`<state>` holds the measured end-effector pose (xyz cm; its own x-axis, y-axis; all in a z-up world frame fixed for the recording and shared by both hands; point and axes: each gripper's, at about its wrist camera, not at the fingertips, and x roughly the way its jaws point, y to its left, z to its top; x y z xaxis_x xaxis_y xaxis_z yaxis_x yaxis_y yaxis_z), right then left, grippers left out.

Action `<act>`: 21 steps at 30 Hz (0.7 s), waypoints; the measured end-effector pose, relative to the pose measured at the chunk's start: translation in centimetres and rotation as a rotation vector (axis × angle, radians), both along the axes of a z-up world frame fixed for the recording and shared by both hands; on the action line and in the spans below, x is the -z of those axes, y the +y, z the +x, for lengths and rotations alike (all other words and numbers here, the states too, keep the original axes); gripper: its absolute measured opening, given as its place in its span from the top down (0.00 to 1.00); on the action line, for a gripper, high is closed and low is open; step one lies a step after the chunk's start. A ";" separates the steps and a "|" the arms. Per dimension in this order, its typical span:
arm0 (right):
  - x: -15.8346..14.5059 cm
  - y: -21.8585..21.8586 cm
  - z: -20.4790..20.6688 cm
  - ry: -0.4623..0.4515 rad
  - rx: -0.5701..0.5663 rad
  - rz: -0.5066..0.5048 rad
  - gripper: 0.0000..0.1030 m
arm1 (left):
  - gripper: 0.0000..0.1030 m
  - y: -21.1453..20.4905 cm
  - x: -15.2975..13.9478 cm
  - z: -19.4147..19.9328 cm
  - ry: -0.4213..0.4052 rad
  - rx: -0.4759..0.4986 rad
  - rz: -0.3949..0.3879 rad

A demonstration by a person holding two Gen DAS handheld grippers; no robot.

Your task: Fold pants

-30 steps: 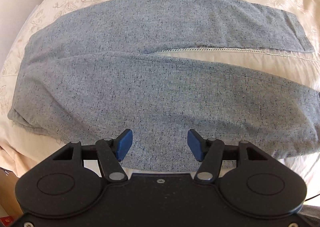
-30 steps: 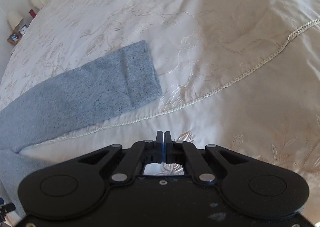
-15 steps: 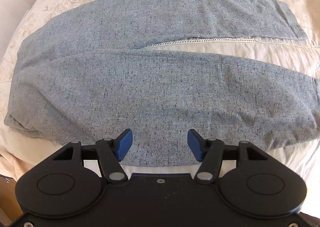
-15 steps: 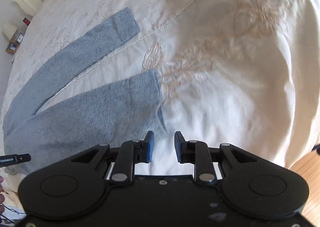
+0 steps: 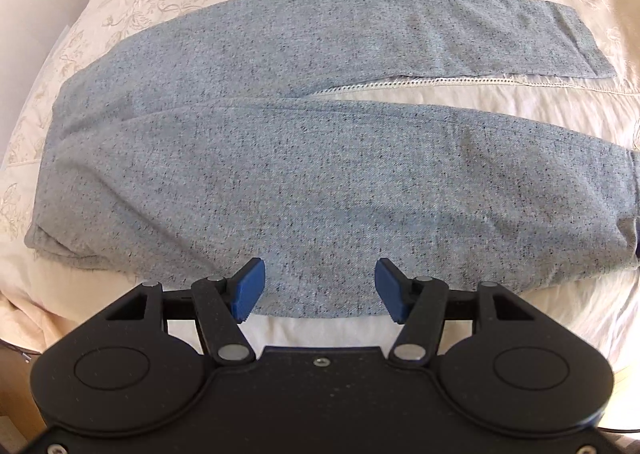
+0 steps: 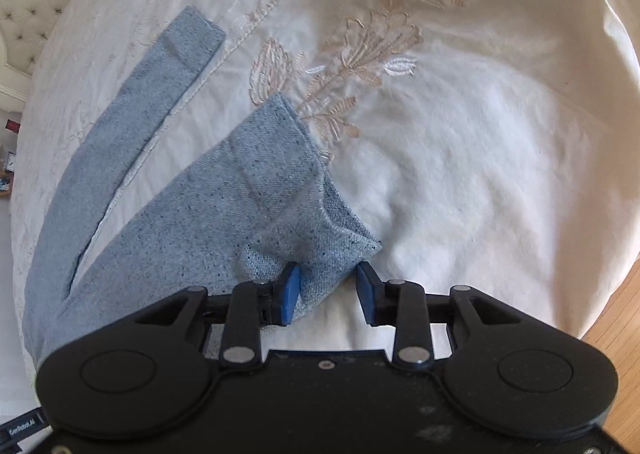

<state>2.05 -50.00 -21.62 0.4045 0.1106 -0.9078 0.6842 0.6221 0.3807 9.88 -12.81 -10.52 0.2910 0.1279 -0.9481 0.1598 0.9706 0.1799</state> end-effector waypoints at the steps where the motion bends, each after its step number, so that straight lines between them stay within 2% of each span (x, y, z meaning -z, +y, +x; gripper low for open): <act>1: 0.1 -0.1 -0.1 0.002 0.009 0.002 0.66 | 0.39 0.1 0.0 -0.1 0.001 -0.005 -0.001; 6: 0.7 -0.2 -0.1 -0.005 0.055 0.035 0.64 | 0.39 0.4 0.1 -0.2 0.010 -0.008 0.002; 7: 0.6 -0.3 -0.4 -0.022 0.067 0.047 0.70 | 0.39 0.5 0.0 -0.3 0.007 -0.004 0.004; 8: 0.4 -0.3 -0.6 -0.039 0.065 0.057 0.93 | 0.39 0.6 -0.1 -0.3 0.001 0.000 0.008; 13: -3.8 0.1 -2.1 -0.107 0.017 -0.043 0.93 | 0.39 3.1 -0.7 -0.6 -0.022 -0.037 0.002; 17: -2.5 0.5 -1.9 -0.024 0.012 -0.046 0.93 | 0.39 7.2 -0.6 -0.5 -0.018 -0.140 -0.032; 21: -2.9 1.6 -1.1 -0.007 -0.023 -0.111 0.92 | 0.39 12.3 -0.2 -0.3 -0.016 -0.287 -0.038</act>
